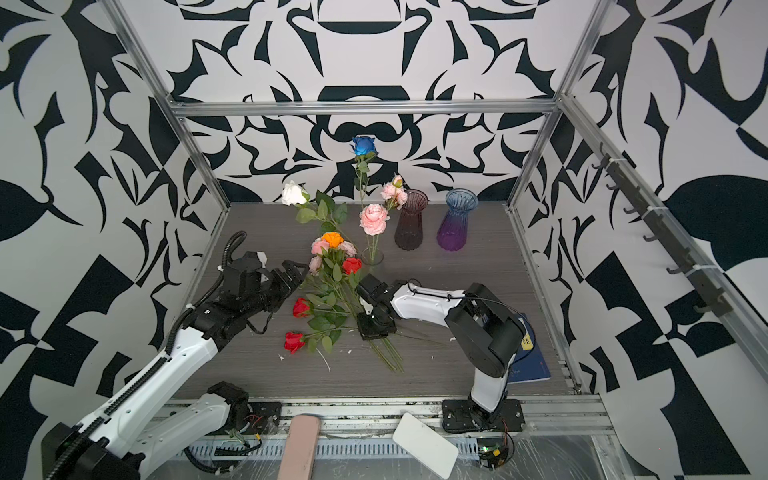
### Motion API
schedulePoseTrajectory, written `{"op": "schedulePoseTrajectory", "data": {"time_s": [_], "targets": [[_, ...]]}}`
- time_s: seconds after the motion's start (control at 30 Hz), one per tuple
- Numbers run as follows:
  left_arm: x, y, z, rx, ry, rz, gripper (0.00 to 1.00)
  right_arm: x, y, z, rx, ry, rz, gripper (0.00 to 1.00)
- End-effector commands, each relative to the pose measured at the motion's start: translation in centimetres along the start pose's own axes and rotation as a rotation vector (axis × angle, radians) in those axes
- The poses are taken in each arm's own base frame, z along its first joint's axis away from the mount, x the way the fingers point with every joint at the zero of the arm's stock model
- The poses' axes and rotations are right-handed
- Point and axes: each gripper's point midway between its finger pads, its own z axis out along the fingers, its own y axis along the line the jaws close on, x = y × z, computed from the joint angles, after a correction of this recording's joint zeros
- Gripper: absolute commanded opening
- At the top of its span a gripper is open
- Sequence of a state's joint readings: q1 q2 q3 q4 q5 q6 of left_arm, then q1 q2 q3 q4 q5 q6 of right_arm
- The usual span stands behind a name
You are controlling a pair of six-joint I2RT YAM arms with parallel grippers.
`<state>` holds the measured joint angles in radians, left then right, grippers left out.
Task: Arrange the flowers into the vase
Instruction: 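Hold stems with the right gripper, grasp a pink rose with the left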
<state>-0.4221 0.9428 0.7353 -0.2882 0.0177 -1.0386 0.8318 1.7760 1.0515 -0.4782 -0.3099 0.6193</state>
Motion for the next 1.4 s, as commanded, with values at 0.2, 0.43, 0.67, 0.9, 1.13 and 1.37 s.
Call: {"op": "schedulePoseTrajectory", "data": {"time_s": [0.2, 0.43, 0.67, 0.9, 1.13, 1.37], "targets": [[-0.3, -1.0, 0.2, 0.017, 0.023, 0.023, 0.99, -1.2, 1.2, -1.6, -0.009, -0.049, -0.04, 0.08], [-0.3, -1.2, 0.6, 0.029, 0.029, 0.023, 0.99, -2.1, 2.1, -3.8, -0.008, -0.103, -0.093, 0.06], [0.1, -2.6, 1.2, 0.108, 0.059, 0.033, 1.0, -3.2, 4.2, -7.0, -0.055, -0.178, -0.153, 0.02], [0.6, -3.4, 2.0, 0.127, 0.115, -0.003, 0.99, -3.9, 6.2, -9.6, -0.113, -0.228, -0.191, 0.0], [1.5, -6.7, 2.5, 0.312, 0.179, 0.028, 0.74, -4.4, 9.8, -12.5, -0.267, -0.284, -0.254, 0.0], [2.5, -8.1, 3.5, 0.386, 0.27, 0.021, 0.46, -4.4, 13.4, -14.6, -0.435, -0.293, -0.306, 0.0]]}}
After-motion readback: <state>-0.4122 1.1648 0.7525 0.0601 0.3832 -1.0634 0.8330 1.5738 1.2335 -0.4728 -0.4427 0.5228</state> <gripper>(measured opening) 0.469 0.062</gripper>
